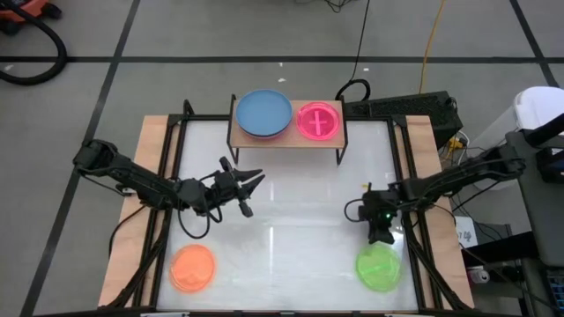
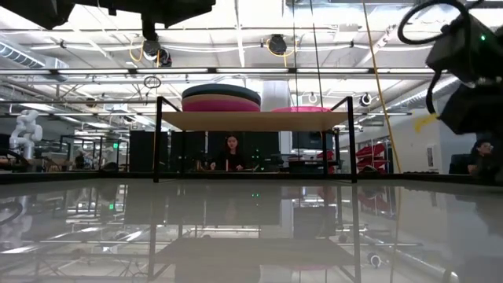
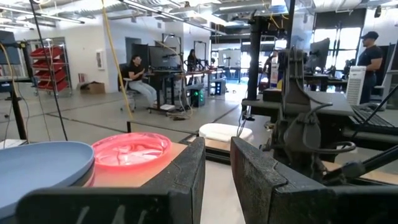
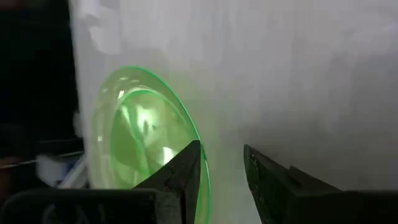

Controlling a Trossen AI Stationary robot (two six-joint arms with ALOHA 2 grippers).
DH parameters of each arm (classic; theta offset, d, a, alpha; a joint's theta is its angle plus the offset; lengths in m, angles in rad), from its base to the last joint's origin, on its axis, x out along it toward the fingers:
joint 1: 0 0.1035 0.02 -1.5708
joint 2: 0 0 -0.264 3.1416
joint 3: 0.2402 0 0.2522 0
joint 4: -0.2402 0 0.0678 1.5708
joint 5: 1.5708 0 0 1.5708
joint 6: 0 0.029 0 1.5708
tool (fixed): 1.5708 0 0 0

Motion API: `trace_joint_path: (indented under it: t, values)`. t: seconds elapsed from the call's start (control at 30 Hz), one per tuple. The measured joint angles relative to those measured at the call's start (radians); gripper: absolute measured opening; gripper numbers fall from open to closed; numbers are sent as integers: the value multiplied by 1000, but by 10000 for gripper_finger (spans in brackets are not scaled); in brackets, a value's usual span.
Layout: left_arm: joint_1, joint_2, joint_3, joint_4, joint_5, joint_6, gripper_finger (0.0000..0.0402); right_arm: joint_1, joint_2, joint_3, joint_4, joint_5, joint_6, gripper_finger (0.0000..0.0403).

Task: Place and stack plates onto a shelf
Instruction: Stack the green plate on the pink plate on the shelf

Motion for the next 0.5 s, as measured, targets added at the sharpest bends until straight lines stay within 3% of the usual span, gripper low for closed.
trace_joint_path:
  t: [0.13,0.5]
  values:
    - [9,0,0,-2,0,-3,81,8,-2,-51,103,-21,55,105]
    - [38,1,1,-64,-1,-75,81,60,-1,-57,171,-10,76,105]
